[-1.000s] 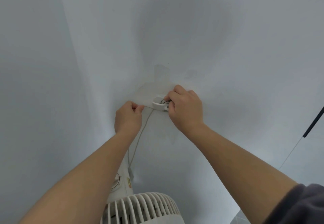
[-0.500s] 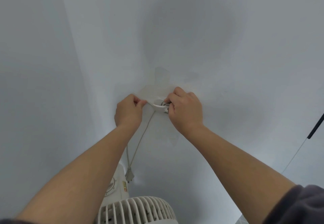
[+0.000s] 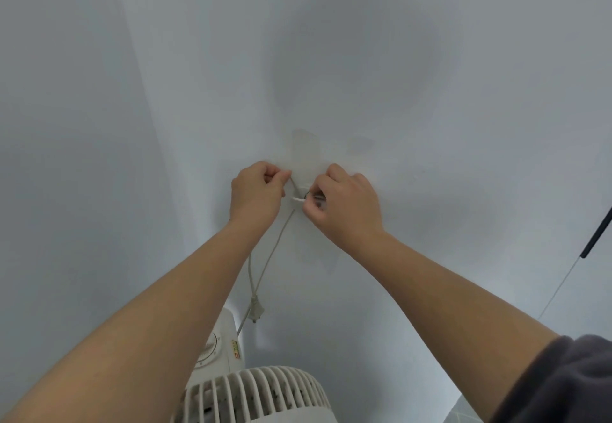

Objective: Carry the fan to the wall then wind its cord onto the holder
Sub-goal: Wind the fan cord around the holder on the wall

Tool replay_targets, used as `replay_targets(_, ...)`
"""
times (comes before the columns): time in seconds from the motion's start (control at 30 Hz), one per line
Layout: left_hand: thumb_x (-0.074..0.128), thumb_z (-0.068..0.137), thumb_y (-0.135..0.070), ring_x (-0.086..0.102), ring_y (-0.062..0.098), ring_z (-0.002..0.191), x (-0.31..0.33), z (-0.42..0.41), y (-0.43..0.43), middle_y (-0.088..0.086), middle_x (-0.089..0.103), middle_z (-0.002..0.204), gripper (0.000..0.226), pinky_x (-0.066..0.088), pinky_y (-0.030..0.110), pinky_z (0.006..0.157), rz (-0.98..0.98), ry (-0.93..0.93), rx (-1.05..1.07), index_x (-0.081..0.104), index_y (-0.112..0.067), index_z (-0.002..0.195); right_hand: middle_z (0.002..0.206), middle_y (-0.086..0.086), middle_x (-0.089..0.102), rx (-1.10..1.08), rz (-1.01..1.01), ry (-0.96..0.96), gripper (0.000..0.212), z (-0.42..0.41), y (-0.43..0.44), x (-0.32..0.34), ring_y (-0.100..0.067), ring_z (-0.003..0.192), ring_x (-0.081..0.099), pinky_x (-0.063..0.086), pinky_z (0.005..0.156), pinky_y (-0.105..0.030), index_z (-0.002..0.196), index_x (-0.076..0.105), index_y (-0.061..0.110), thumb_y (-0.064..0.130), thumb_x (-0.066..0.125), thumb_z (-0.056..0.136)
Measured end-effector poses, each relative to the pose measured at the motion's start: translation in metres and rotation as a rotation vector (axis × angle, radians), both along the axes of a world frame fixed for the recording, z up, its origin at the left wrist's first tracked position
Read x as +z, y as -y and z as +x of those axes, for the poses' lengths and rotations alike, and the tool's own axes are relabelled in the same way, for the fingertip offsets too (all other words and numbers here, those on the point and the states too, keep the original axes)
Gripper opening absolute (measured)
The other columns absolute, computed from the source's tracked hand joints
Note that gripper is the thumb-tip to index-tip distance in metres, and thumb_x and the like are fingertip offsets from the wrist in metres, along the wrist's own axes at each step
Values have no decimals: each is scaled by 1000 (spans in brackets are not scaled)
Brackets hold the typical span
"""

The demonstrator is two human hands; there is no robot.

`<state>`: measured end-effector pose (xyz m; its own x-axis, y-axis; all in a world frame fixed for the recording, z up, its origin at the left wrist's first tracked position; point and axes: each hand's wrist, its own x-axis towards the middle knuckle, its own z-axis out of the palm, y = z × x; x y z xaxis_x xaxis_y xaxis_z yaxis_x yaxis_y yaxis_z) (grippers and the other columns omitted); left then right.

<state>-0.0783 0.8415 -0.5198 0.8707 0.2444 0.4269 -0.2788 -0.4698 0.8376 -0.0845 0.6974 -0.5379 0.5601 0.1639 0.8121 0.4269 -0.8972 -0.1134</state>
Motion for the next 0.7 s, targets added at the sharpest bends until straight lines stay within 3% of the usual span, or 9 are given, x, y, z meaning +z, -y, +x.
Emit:
replay_targets(0.1, 58, 92, -24, 45, 13, 51, 7, 1, -13, 1, 58, 61, 29, 37, 26, 54, -82, -59, -120, 69, 1, 79, 76, -2, 57, -58, -91, -22, 27, 0, -3, 4, -21, 54, 49, 37, 63, -33, 74, 63, 13, 38, 67, 81)
replay_targets(0.2, 57, 92, -20, 39, 11, 44, 11, -2, -23, 0, 54, 57, 30, 33, 24, 47, -123, -139, -167, 67, 6, 81, 89, -2, 57, -153, -155, -90, 31, -2, -9, 10, -22, 66, 54, 34, 69, -32, 85, 62, 15, 45, 56, 90)
replay_targets(0.33, 57, 93, -17, 37, 6, 37, 15, -8, -25, 2, 51, 58, 22, 31, 18, 40, -174, -211, -243, 68, -3, 79, 91, -1, 57, -226, -152, -143, 35, -3, -15, 15, -20, 63, 45, 30, 67, -31, 86, 60, 17, 51, 51, 90)
replay_targets(0.5, 55, 93, -12, 37, 10, 41, 21, -12, -25, 4, 53, 59, 21, 30, 17, 39, -245, -248, -313, 67, -1, 79, 93, 0, 56, -299, -169, -222, 43, -3, -23, 19, -20, 66, 42, 28, 67, -32, 91, 59, 17, 58, 47, 89)
replay_targets(0.7, 54, 93, -11, 39, 11, 39, 14, -19, -29, 4, 56, 58, 20, 29, 20, 40, -341, -247, -327, 69, -2, 83, 91, -2, 60, -334, -180, -215, 35, -3, -26, 28, -22, 63, 45, 30, 57, -32, 86, 60, 16, 41, 39, 97)
